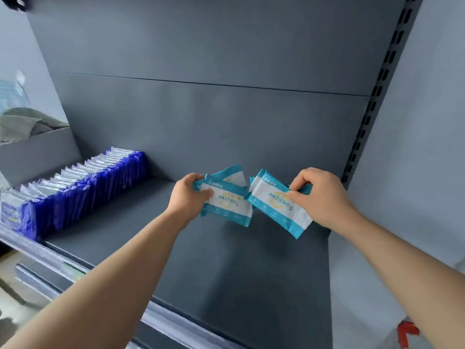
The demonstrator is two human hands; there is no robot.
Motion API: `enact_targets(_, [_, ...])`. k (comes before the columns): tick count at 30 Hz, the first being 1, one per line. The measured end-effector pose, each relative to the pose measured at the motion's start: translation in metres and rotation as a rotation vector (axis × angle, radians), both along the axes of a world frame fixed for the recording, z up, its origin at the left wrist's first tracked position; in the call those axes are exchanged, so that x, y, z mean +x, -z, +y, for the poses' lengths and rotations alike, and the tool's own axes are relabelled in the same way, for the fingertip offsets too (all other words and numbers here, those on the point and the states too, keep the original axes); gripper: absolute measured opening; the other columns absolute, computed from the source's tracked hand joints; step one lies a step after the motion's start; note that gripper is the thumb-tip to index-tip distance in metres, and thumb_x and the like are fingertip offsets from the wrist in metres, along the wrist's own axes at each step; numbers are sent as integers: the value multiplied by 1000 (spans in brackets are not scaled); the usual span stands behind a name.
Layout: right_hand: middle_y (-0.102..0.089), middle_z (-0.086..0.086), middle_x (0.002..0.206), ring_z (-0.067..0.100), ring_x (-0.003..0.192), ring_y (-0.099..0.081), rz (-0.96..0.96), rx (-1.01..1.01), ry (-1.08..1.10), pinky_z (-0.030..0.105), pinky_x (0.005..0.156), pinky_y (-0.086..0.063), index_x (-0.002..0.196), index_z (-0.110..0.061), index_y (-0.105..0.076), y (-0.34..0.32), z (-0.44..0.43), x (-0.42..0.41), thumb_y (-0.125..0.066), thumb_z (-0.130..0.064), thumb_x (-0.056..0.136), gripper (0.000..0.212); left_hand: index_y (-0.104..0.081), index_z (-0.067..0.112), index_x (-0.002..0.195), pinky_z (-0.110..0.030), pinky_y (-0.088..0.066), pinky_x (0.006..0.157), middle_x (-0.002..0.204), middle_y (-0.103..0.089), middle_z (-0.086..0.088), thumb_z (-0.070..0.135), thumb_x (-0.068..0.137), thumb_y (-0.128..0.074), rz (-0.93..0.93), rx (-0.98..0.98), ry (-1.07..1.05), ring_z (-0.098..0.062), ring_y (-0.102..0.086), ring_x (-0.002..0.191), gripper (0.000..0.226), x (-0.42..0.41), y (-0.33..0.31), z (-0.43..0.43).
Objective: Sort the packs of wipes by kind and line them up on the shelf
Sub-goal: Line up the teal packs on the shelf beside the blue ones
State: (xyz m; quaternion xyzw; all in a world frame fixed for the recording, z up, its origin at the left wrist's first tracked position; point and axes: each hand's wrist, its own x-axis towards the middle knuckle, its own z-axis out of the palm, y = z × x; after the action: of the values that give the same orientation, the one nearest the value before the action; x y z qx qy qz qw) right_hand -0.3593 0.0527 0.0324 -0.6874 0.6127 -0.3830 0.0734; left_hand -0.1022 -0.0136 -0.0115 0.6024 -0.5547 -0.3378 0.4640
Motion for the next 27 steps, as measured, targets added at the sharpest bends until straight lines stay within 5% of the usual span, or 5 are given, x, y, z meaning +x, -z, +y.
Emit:
enact_targets(6, [-58,-9,81,12,77,-57,73,85,-46,29,68,-47,67,-19,-60,7,-26,22,-70,-10,78,18,-50,26,106,-35,-59,66,105,-65,-5,-1,78,-68,-11,45,183,-23,-66,86,42,8,4,-53])
enact_targets(13, [-52,-12,88,11,81,-54,148,163,68,19,70,-41,66,-26,-54,26,-40,48,-72,-9,76,27,-62,12,97,-40,-58,80,95,-72,-8,0,75,-74,-125,21,411,-26,-69,84,28,30,5,-91])
enact_targets(20, [-56,-14,100,10,89,-57,76,457,166,25,71,-47,108,-39,-42,31,-43,74,-80,-28,69,55,-59,8,98,-37,-57,73,92,-72,-8,3,95,-55,112,65,691,-21,-69,82,7,36,1,-103])
enact_targets(23, [-61,-11,89,5,73,-58,105,500,160,17,56,-40,90,-29,-62,28,-48,79,-80,-27,68,28,-58,11,96,-37,-57,72,90,-71,-5,10,98,-51,124,44,717,-19,-70,79,7,36,-1,-99])
enact_targets(27, [-62,-11,88,9,76,-57,142,446,267,21,56,-35,80,-34,-63,17,-45,70,-81,-27,65,24,-50,9,93,-49,-59,74,92,-67,-10,24,100,-44,55,-5,639,-27,-69,85,17,43,6,-97])
